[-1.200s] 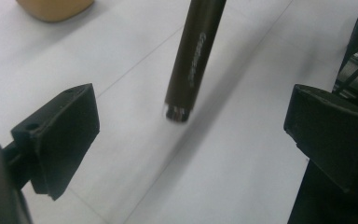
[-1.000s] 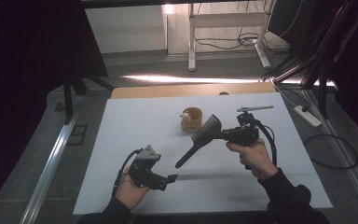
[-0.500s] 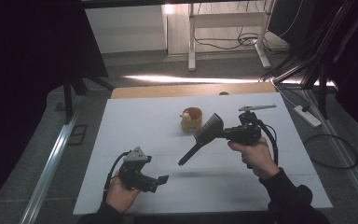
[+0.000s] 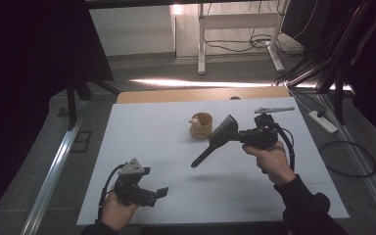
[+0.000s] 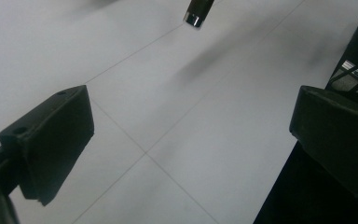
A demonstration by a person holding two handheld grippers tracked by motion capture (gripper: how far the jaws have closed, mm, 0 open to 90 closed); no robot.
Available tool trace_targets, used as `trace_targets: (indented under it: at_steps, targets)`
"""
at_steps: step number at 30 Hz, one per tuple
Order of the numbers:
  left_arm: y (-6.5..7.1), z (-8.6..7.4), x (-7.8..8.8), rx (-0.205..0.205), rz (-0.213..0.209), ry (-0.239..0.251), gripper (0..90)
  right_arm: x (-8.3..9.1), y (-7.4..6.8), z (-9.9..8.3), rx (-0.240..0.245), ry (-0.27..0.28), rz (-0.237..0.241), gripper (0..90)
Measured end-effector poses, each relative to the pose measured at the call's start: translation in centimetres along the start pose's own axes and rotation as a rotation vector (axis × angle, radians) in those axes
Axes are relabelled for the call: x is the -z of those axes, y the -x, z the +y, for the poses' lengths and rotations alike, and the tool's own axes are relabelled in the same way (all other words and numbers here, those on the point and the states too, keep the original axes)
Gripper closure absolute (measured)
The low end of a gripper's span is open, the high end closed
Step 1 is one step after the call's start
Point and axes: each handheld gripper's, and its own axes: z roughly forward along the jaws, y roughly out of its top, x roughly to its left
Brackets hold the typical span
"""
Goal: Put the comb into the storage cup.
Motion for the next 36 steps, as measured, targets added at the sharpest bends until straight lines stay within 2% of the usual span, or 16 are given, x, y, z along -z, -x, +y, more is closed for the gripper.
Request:
trace_targets:
  at_steps: [11,27,36]
  targets:
    - [-0.2,-1.2,0.8,0.002,0.029,-0.003,0.4,0.7,0.5,0.8,0.012,0.027,-0.025,83.8]
    - [-0.7,-2.9,2.4,0.042,0.076,0.007,0.0,1.0,1.4,2.6,0.013,0.059,-0.058,83.8]
    - [-1.0,-3.4,3.1,0.068,0.082,0.024,0.1,1.4,1.8,3.5,0.011,0.071,-0.083,83.8]
